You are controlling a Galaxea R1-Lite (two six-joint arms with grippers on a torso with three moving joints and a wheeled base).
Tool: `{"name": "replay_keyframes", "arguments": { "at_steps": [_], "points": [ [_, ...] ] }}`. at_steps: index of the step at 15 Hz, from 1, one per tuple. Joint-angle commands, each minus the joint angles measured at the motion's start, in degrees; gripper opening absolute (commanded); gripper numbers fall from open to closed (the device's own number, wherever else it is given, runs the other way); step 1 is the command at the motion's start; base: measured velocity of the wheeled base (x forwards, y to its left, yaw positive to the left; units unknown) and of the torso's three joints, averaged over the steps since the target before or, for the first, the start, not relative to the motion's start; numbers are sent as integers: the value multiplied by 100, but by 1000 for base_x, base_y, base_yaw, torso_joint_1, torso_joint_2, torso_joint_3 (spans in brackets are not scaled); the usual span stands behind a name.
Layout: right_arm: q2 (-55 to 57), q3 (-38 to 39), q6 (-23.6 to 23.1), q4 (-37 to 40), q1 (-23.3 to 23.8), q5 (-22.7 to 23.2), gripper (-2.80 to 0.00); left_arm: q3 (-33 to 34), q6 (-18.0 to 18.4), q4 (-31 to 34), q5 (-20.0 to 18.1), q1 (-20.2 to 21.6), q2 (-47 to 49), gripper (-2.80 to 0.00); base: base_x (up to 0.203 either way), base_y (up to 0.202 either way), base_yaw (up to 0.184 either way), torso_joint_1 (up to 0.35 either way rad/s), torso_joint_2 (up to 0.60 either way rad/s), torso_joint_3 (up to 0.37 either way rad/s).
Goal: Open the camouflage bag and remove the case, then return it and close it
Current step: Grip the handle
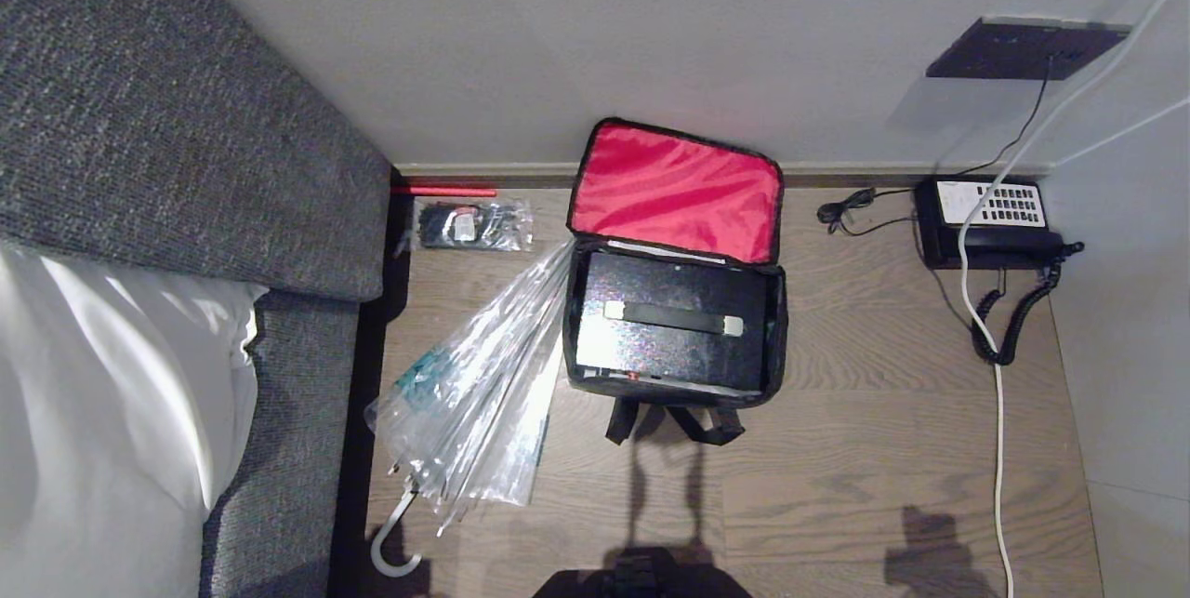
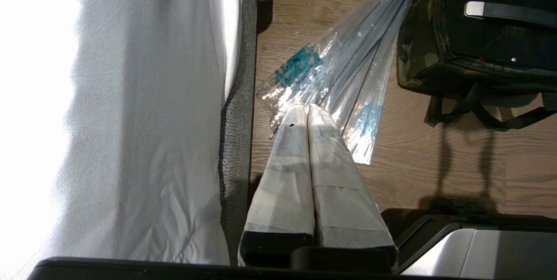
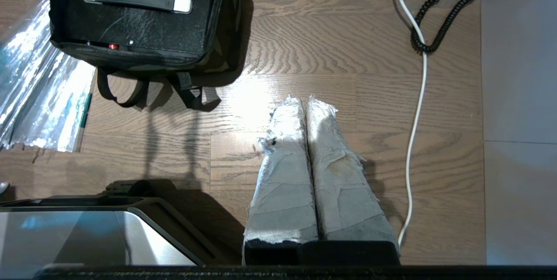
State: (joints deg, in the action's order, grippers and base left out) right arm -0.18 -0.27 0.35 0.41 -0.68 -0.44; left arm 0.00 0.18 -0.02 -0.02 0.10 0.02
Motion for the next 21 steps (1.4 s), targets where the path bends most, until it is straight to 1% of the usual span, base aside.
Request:
{"name": "replay_keyframes", "arguments": {
  "at_steps": [1,21],
  "points": [
    [-87,0,0,2,-2,1,-280,0,-1,-7,2,6,-2,-280,0,0,0,0,0,0],
    [-87,0,9,2,-2,1,-280,0,-1,-6,2,-1,-2,-280,0,0,0,0,0,0]
  ]
}}
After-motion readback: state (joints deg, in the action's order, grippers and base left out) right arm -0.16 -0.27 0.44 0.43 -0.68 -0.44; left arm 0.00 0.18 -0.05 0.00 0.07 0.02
